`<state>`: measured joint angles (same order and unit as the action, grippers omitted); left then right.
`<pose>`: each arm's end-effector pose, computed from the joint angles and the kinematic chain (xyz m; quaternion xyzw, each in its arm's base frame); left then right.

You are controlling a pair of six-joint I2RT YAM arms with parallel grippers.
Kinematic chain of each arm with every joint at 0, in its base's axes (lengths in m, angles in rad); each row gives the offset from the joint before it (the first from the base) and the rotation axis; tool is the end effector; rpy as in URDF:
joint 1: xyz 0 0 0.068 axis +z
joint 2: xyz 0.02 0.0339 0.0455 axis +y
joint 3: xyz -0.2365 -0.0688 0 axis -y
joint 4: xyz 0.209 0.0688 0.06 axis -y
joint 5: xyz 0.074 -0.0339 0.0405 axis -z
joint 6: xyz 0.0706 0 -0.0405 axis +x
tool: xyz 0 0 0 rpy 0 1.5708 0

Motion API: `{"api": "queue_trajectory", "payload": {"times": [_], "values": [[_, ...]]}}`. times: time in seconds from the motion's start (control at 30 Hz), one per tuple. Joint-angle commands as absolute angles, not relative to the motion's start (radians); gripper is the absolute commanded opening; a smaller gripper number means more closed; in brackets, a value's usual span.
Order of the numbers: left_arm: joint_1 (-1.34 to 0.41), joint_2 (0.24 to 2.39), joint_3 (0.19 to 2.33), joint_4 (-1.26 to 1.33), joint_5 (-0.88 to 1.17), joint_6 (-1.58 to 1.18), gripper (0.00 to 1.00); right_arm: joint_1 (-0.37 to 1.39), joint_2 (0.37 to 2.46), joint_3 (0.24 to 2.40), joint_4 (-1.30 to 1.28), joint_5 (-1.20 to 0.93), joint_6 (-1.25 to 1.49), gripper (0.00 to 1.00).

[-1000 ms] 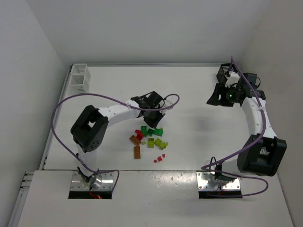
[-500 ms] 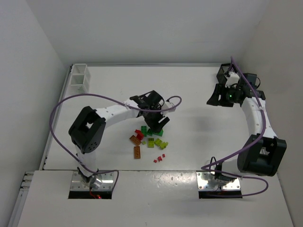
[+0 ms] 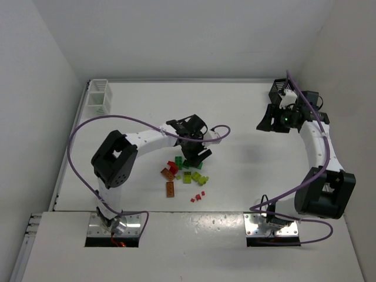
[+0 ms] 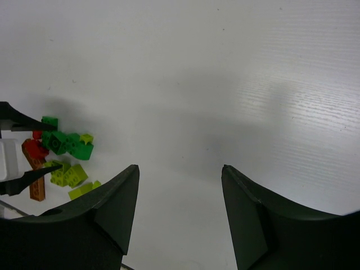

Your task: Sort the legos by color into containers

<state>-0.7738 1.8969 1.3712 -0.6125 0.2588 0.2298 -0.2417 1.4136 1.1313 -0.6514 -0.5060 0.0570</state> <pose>0.2494 -0.2689 0.1554 0.4901 0.8358 -0.1786 0.1711 0.2812 -0.0341 0.2374 0.0593 0.9209 0.2087 0.3238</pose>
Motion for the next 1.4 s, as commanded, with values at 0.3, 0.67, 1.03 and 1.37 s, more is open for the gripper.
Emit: {"api": "queue_trajectory", "payload": {"times": [0.3,0.67,1.03,1.37], "values": [[-0.785,1.971,1.420,-0.597,0.225,0.276,0.69,-0.247,1.381,1.121,-0.620,-0.522,0.058,0.60],[-0.813,1.991,1.402,-0.565,0.225,0.285,0.66,-0.247,1.381,1.121,-0.620,-0.522,0.058,0.60],[-0.847,2.019,1.384,-0.546,0.189,0.295,0.49,-0.247,1.381,1.121,-0.620,-0.512,0.049,0.60],[-0.827,1.941,1.338,-0.555,0.112,0.316,0.23,-0.247,1.371,1.121,-0.620,-0.512,0.049,0.60]]}}
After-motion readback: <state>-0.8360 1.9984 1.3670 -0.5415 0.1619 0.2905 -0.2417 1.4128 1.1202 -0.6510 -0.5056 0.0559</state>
